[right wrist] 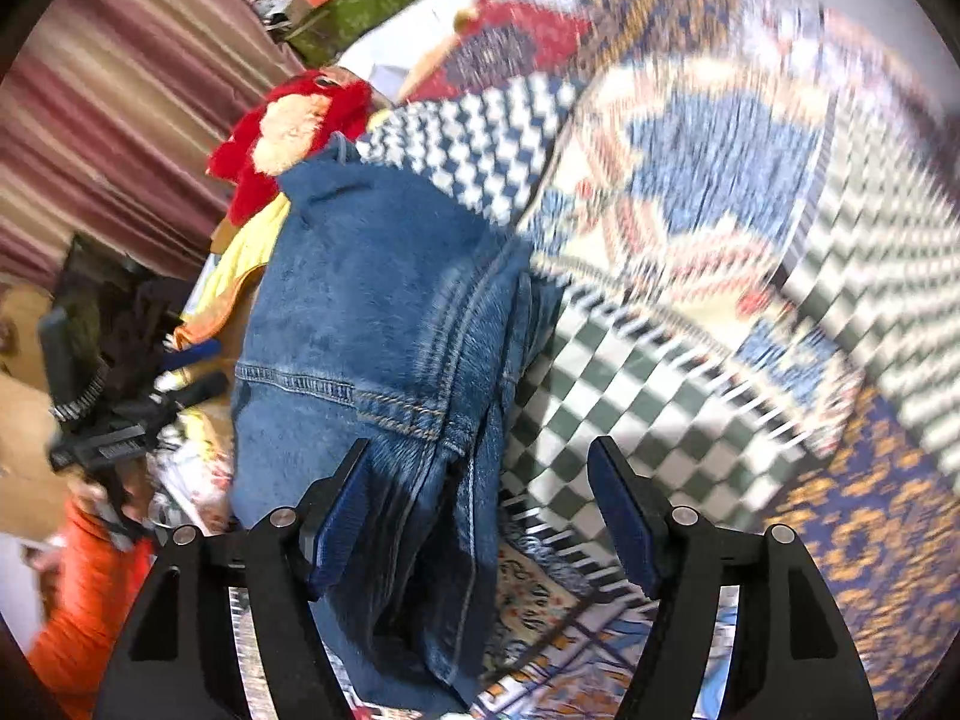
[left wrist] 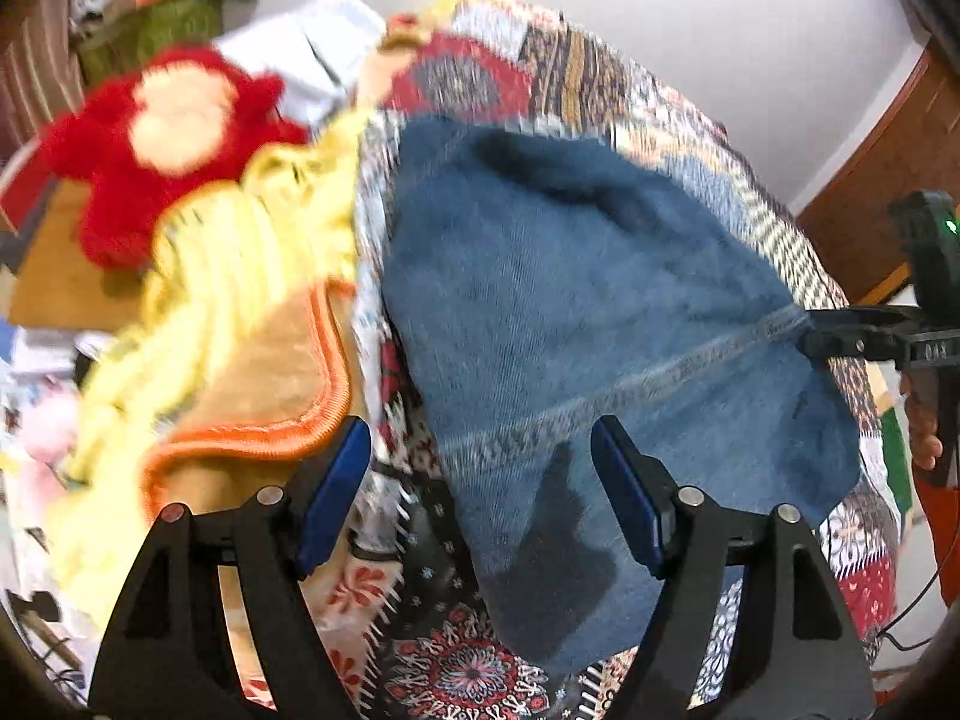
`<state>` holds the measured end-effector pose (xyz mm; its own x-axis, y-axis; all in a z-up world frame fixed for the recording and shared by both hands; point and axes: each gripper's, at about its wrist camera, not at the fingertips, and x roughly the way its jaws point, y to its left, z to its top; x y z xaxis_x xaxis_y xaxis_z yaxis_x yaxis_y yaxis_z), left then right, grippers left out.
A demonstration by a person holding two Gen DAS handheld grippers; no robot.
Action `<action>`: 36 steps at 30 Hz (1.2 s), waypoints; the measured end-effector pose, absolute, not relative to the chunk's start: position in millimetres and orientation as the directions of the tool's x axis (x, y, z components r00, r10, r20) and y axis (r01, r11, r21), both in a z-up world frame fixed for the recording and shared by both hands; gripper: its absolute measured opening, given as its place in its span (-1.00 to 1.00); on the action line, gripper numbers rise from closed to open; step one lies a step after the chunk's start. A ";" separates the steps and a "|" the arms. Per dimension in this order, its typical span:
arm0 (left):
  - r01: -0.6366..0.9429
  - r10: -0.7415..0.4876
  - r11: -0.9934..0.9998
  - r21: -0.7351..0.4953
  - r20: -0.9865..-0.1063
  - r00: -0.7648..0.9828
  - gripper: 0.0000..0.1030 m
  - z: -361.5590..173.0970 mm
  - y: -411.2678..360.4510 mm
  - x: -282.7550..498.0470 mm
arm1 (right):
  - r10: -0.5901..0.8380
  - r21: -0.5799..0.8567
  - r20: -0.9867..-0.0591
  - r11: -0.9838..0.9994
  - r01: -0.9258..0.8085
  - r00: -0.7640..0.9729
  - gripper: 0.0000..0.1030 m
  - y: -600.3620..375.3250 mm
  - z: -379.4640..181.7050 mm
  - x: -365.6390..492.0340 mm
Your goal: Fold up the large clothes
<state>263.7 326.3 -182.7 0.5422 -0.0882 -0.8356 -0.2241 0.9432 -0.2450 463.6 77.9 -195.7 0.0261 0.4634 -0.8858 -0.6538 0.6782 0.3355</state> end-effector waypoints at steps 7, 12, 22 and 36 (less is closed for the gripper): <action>-0.266 0.028 0.949 -0.166 -0.801 0.598 0.48 -150.7 334.7 299.5 | 0.550 0.209 -0.797 0.639 -0.740 0.250 0.35 102.4 -139.4 447.9; -0.269 0.057 0.954 -0.134 -0.797 0.601 0.48 -164.0 333.7 346.6 | 0.551 0.158 -0.783 0.624 -0.765 0.288 0.35 147.1 -144.4 458.3; -0.287 0.149 0.958 -0.011 -0.834 0.531 0.56 -221.9 326.0 413.3 | 0.417 0.126 -0.882 0.658 -0.742 0.220 0.35 166.6 -234.5 498.3; -0.236 0.166 0.971 -0.027 -0.635 0.755 0.56 -73.6 273.5 310.9 | 0.578 0.142 -0.717 0.669 -0.730 0.391 0.35 100.3 -95.5 429.2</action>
<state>310.9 273.5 -73.6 0.7550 0.1656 -0.6345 -0.2360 0.9714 -0.0273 429.2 100.3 -95.5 0.3906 0.5778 -0.7167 -0.7296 0.6690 0.1417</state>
